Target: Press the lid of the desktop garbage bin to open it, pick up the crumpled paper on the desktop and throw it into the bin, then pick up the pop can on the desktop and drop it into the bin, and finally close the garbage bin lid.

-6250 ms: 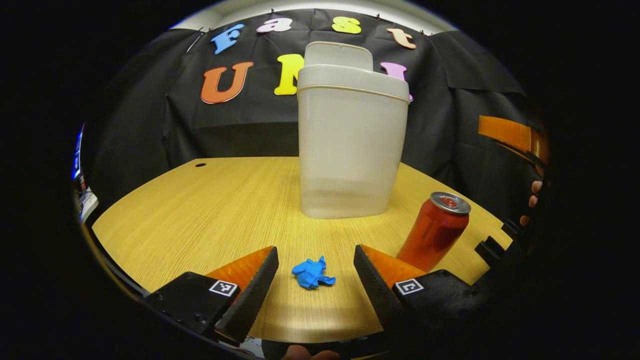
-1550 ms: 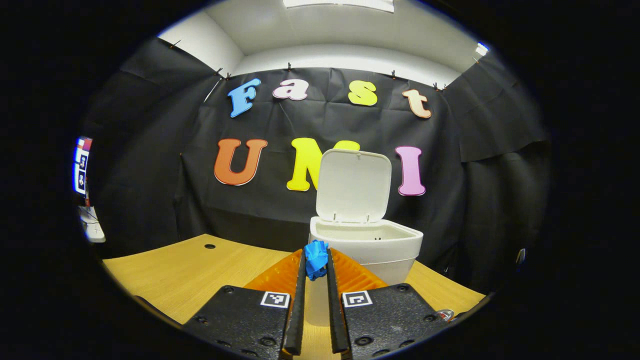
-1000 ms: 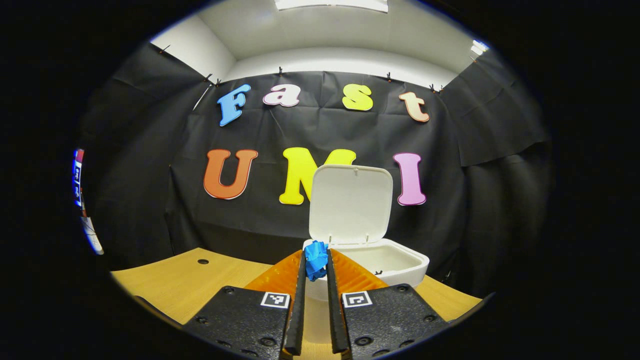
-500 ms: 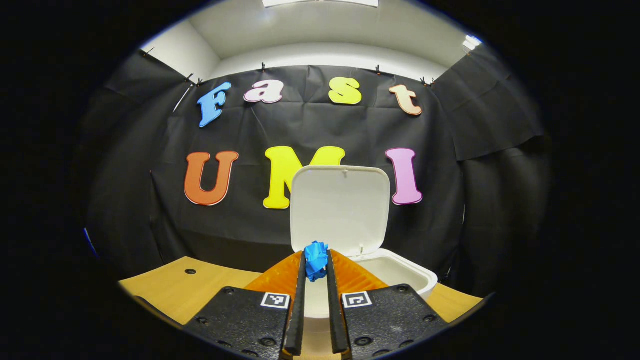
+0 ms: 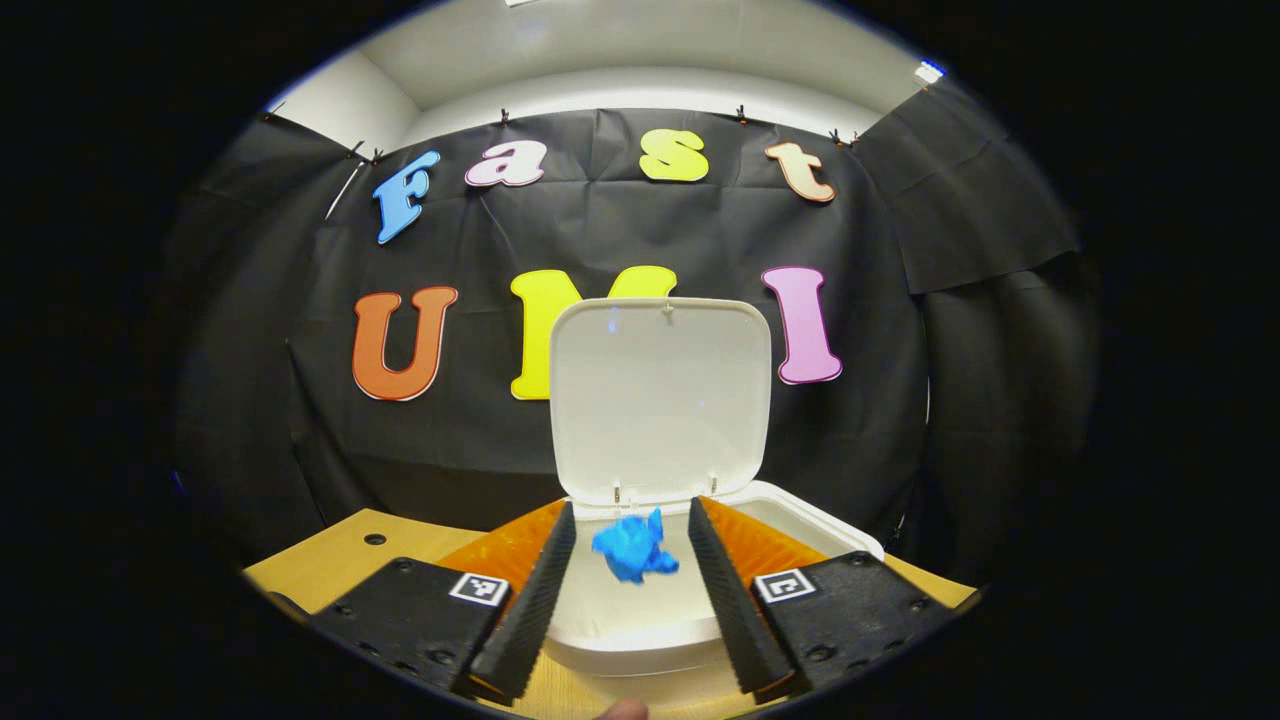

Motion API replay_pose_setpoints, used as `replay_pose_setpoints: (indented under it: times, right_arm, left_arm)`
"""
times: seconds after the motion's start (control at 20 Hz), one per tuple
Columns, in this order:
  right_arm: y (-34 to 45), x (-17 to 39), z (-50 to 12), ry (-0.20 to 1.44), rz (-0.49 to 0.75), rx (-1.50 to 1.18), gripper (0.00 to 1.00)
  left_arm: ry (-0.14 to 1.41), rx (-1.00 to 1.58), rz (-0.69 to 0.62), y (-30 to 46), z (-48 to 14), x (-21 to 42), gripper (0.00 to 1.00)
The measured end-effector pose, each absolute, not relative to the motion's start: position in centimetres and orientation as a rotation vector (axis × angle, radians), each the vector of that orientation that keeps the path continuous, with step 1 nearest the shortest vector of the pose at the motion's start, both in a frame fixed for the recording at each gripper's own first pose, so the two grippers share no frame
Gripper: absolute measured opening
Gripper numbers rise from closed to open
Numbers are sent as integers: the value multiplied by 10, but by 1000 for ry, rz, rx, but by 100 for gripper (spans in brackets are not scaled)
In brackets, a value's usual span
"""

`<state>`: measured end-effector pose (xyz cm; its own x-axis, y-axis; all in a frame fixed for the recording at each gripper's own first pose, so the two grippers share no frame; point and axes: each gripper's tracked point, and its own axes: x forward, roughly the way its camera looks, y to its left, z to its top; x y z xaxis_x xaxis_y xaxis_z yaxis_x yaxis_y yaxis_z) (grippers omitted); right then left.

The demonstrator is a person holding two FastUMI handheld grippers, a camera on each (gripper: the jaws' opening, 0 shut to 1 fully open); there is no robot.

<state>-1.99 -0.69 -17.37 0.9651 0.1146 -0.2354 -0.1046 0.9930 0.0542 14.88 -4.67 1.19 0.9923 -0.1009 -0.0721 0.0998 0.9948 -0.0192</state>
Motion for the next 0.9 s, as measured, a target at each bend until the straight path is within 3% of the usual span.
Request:
replay_pose_setpoints:
  times: [0.15,0.9]
  right_arm:
    - [-13,-26,-168,224,98,48,80]
    - [5,-15,-72,83,151,-41,80]
  left_arm:
    - [75,-20,-101,-47,12,146,99]
    - [74,-6,-73,-32,5,102,99]
